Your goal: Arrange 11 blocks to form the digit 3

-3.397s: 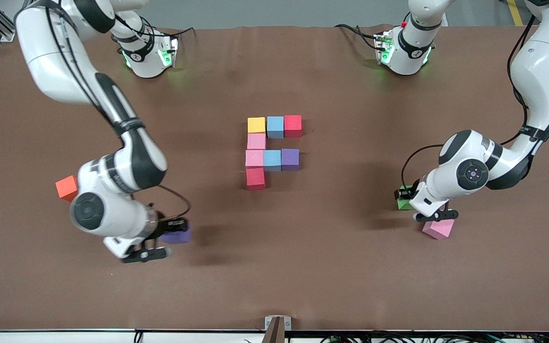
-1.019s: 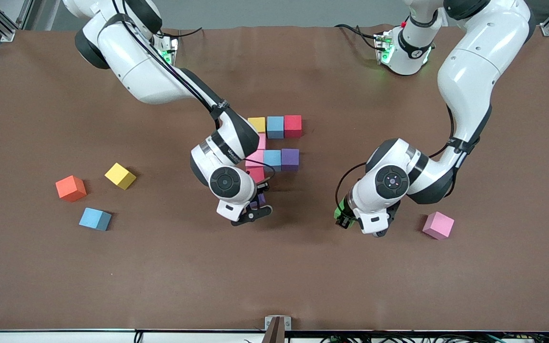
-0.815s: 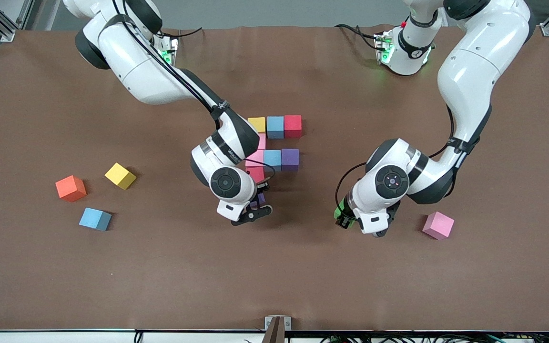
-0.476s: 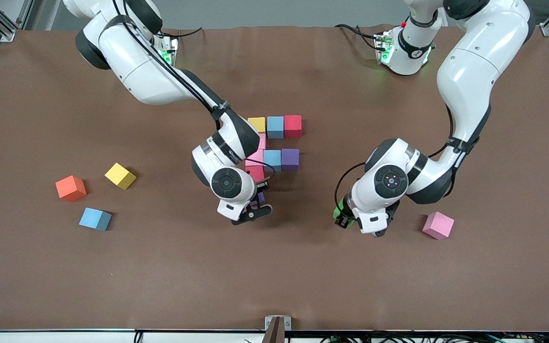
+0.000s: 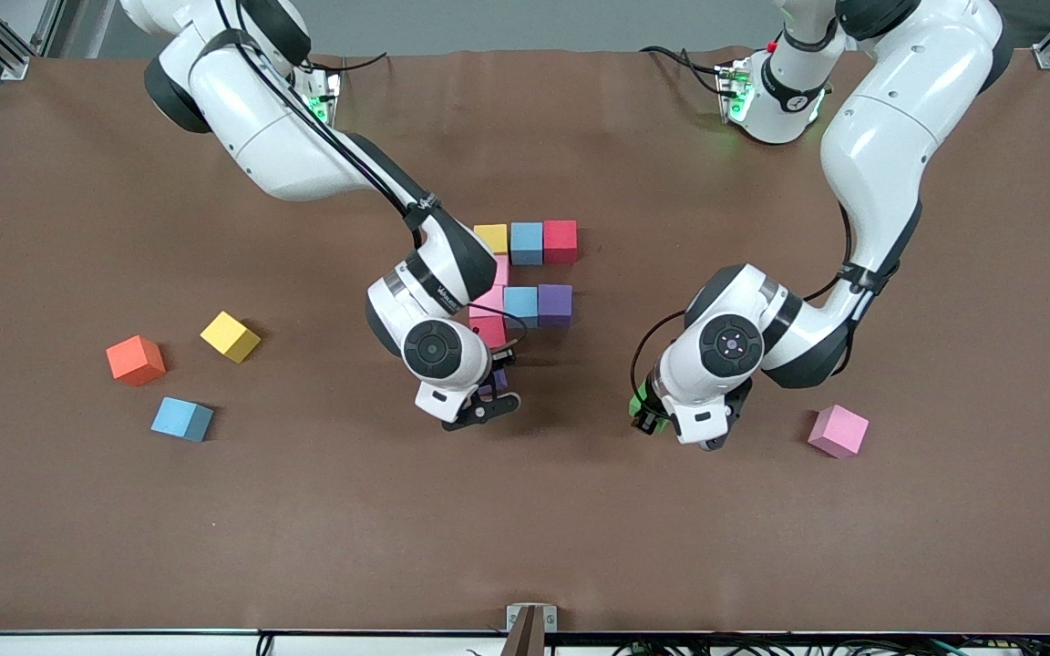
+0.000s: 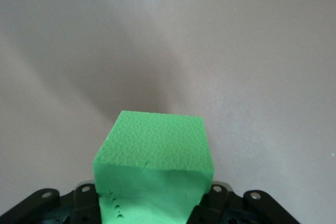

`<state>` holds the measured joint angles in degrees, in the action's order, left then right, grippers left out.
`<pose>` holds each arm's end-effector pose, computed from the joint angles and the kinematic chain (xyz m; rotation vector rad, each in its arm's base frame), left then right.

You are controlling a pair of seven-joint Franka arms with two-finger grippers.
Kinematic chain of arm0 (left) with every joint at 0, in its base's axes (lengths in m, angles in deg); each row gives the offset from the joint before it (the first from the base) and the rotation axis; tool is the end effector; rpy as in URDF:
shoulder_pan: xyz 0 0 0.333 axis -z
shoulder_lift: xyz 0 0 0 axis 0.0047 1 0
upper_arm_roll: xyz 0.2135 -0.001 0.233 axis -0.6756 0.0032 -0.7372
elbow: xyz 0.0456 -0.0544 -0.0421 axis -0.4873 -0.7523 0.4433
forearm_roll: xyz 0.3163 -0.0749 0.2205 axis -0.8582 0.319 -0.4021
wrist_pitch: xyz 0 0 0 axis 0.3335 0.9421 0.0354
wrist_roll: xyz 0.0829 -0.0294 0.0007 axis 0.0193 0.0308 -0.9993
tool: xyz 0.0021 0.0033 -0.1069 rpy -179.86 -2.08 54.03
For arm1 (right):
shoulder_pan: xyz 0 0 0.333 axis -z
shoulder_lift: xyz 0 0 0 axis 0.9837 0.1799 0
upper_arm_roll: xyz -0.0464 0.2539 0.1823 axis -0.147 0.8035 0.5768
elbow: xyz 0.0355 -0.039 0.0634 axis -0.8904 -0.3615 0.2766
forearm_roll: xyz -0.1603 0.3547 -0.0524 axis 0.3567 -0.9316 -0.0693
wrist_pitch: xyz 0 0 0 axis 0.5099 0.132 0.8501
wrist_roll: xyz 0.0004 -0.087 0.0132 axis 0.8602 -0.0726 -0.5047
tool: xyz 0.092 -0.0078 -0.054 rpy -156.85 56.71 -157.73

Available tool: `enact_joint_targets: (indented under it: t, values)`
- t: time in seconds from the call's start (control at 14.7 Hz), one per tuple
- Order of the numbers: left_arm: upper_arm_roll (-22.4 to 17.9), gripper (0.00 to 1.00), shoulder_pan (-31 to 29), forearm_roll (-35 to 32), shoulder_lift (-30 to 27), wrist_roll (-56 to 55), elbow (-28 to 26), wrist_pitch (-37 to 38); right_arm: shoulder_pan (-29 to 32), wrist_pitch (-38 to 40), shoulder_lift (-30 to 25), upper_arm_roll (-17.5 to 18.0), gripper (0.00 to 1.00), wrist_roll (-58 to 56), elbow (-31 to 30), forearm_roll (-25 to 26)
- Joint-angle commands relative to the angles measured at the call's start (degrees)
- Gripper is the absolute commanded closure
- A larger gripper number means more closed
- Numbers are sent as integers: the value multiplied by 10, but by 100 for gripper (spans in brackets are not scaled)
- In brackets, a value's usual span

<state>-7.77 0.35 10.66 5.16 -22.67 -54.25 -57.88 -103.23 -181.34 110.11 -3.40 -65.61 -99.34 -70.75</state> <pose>0.6488 -0.3193 0.2498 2.6435 1.5289 -0.1413 0.6187 0.4326 0.2129 -2.9868 -0.4075 0.2381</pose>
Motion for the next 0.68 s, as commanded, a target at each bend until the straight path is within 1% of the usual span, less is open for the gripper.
enact_joint_targets:
  t: [0.0,0.07,0.27,0.61]
  values:
    - [-41,79,29,56,-8,-6,3,-15,-2,-21,-4,1,95,70,-8,6]
    - [-50,79,35,72,-8,-18,3,-17,-2,-21,-4,1,95,77,-8,8]
    - [-56,79,42,77,-11,-49,1,-33,-3,-20,-5,0,95,80,-8,11]
    - [-63,79,45,78,-11,-42,-4,-34,-8,-12,-8,-1,95,88,-10,11]
